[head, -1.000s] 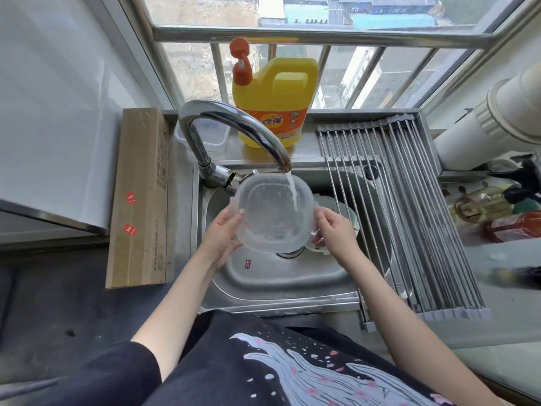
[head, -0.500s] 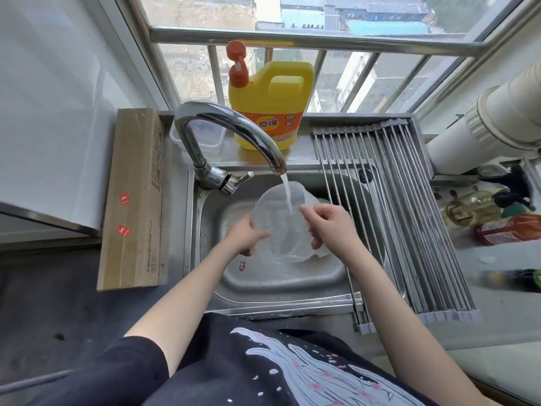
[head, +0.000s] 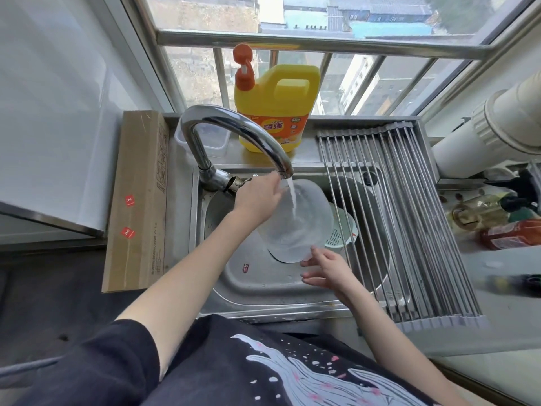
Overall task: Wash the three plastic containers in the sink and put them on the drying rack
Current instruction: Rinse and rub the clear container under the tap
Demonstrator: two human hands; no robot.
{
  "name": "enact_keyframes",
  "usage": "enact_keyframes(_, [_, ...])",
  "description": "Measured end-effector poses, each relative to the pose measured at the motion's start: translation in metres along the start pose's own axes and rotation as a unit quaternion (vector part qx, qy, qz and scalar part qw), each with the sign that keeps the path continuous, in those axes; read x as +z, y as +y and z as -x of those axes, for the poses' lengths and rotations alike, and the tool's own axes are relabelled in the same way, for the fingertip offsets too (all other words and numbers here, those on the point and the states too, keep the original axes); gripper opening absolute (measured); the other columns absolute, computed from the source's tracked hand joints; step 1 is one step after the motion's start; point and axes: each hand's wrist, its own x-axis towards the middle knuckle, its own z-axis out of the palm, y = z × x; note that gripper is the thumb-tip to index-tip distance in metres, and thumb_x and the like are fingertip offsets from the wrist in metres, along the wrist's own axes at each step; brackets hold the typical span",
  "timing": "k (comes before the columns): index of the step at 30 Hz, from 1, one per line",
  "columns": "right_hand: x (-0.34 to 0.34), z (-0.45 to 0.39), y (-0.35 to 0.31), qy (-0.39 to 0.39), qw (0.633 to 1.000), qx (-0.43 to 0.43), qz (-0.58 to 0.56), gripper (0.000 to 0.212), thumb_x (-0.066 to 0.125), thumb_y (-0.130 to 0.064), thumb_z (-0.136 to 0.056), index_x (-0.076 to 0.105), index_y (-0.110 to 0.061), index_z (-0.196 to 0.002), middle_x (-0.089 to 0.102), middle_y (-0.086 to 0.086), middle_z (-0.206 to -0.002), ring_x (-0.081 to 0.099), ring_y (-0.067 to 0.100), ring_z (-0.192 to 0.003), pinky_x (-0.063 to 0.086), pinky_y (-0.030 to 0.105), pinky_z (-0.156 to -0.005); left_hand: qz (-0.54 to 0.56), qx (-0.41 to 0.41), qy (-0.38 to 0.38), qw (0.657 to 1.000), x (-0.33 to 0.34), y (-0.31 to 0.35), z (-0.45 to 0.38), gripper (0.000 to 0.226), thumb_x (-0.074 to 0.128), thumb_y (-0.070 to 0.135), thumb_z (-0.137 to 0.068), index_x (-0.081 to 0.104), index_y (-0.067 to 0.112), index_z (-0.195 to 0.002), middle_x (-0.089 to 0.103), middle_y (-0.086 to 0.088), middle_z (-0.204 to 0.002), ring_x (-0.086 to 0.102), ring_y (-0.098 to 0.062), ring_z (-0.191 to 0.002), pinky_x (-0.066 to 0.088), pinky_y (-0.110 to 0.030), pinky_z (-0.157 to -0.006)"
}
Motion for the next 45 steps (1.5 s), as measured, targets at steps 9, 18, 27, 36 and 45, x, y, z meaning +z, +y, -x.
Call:
enact_keyframes(9, [-0.032,0.01,-0.011,0.232,0.849,-0.384,0.279,0.023,0.056,-0.035,-0.093,0.062,-0.021,-0.075,0.058,-0.009,-0.065,0.06,0.013,-0.056,0.044,0.022,-0.052,0.111,-0.021,0.051,0.992,0.022,-0.021,0.007,0.03,0.047,0.038,-0.096,0.049,0.009,-0.09,0.065,-0.015,-0.091,0.061,-0.035,-0.088,0.045,-0.041,-0.072])
enact_keyframes(18, [-0.031,0.026,-0.009,0.201,0.715,-0.495,0.451,0.049,0.045,-0.049,-0.091,0.057,-0.009,-0.066,0.049,-0.003,-0.065,0.044,0.016,-0.045,0.034,0.026,-0.04,0.502,-0.257,-0.149,0.812,0.022,-0.022,0.017,0.012,0.043,0.009,-0.093,0.054,0.013,-0.095,0.061,-0.02,-0.112,0.069,-0.033,-0.088,0.059,-0.036,-0.069])
enact_keyframes(27, [-0.009,0.023,0.039,0.112,0.552,-0.599,0.57,0.022,0.055,-0.029,-0.089,0.041,-0.02,-0.075,0.047,0.001,-0.068,0.049,0.019,-0.05,0.037,0.027,-0.034,0.733,-0.42,-0.17,0.507,0.034,-0.061,0.053,0.045,0.034,0.036,-0.1,0.061,0.0,-0.103,0.069,-0.021,-0.08,0.071,-0.032,-0.07,0.058,-0.042,-0.053])
enact_keyframes(36, [0.007,0.021,0.015,-0.056,0.869,-0.272,0.408,0.045,0.031,-0.061,-0.089,0.055,-0.025,-0.103,0.062,-0.004,-0.107,0.059,0.017,-0.1,0.046,0.033,-0.081,0.672,-0.43,-0.034,0.602,0.041,-0.085,0.075,0.031,0.044,0.039,-0.096,0.061,0.015,-0.088,0.065,-0.008,-0.081,0.059,-0.025,-0.083,0.05,-0.037,-0.076])
enact_keyframes(45, [0.041,0.042,-0.044,-0.057,0.873,-0.367,0.318,0.069,0.062,-0.052,-0.082,0.024,-0.047,-0.14,0.034,-0.02,-0.141,0.033,0.003,-0.131,0.027,0.022,-0.102,0.566,-0.147,0.078,0.807,0.014,-0.039,0.094,0.052,0.054,0.026,-0.095,0.041,0.02,-0.045,0.038,0.0,-0.047,0.031,-0.013,-0.042,0.022,-0.025,-0.045])
